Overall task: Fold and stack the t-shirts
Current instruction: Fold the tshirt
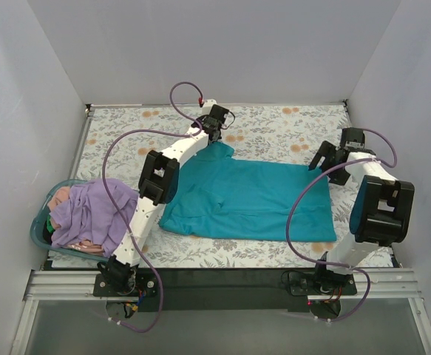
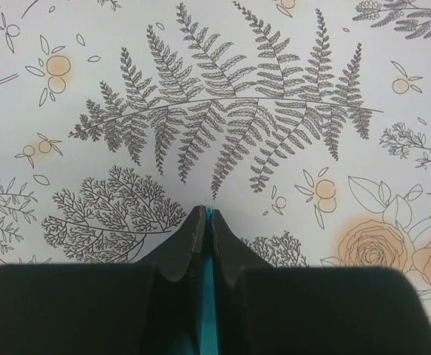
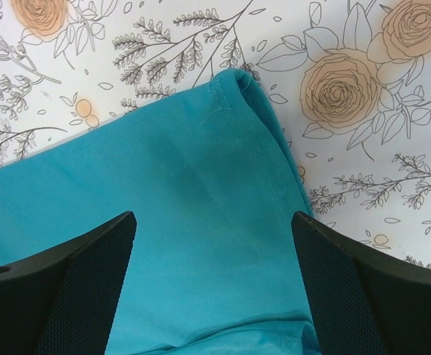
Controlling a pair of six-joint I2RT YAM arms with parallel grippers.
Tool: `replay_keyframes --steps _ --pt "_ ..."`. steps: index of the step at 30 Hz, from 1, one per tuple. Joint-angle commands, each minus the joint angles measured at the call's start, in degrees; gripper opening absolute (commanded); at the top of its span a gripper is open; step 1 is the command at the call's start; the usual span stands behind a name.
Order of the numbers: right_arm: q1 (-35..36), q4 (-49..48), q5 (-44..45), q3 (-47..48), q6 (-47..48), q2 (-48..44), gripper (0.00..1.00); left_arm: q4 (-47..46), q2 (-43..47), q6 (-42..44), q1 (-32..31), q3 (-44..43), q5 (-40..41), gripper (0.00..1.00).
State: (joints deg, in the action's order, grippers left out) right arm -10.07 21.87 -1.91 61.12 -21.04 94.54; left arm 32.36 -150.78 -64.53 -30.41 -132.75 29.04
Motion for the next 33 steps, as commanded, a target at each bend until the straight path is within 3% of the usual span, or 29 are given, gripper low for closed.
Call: replay_keyframes --steps 1,4,12,22,26,32,33 --pt "0.40 -1.92 1.30 3.29 -1.11 2.66 0.91 2.81 4.24 1.42 0.09 6.51 -3.00 0.00" --pt "0.75 -1.83 0.86 5.76 -2.60 4.94 0.88 -1.41 8.03 1.60 -0.17 11.26 -5.56 0.00" --pt "1.54 -1.39 4.02 13.40 -4.63 12.50 0.68 -4.06 9.98 1.60 -0.26 12.78 -3.38 0.00" --pt "2.07 0.28 8.59 14.72 -5.59 16.55 0.40 -5.11 11.12 0.73 -0.26 14.09 -2.50 0.00" --pt "2.07 1.25 8.94 15.34 -6.12 18.31 0.33 -5.29 11.65 0.11 -0.26 14.36 -1.88 0.00" --pt "2.15 2.04 8.60 14.55 -5.77 18.05 0.02 -7.22 15.33 -0.77 -0.26 18.13 -1.35 0.00" --pt "2.24 2.13 8.16 14.64 -5.51 17.35 0.01 -7.57 16.12 -0.94 -0.35 18.57 -1.53 0.00"
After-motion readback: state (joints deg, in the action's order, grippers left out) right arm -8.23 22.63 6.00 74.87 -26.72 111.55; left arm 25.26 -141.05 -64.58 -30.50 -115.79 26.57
